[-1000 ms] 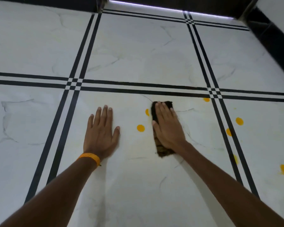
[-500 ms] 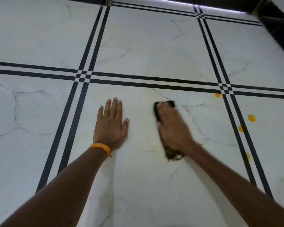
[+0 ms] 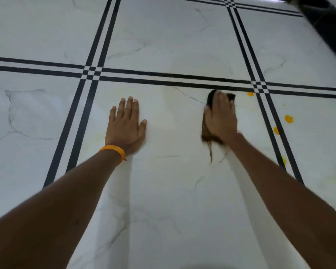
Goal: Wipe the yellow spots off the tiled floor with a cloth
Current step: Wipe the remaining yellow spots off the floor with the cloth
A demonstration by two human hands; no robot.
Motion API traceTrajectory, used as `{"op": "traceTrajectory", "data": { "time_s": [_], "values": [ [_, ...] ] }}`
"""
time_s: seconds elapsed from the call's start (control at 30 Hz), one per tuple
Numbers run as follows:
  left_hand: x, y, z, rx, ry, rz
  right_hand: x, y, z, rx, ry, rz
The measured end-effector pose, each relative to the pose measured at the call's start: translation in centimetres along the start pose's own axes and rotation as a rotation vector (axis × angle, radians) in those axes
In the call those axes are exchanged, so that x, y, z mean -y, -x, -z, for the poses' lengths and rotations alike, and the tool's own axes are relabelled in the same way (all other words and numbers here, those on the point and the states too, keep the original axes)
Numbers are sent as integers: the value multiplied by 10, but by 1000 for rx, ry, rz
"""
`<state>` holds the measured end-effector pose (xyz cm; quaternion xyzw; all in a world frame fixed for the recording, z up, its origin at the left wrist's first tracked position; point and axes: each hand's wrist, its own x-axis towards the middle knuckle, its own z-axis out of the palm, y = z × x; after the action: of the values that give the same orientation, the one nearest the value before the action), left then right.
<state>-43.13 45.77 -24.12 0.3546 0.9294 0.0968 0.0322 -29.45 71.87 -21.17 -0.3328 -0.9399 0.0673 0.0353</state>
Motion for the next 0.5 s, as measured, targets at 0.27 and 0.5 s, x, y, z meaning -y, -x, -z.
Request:
{"op": "traceTrajectory", "data": {
  "time_s": [0.27, 0.5],
  "values": [
    [3, 0, 3, -5, 30, -23, 80, 170, -24, 34, -87, 504],
    [-4, 2, 3, -34, 28, -11, -29, 58, 2, -9, -30, -5]
  ]
}}
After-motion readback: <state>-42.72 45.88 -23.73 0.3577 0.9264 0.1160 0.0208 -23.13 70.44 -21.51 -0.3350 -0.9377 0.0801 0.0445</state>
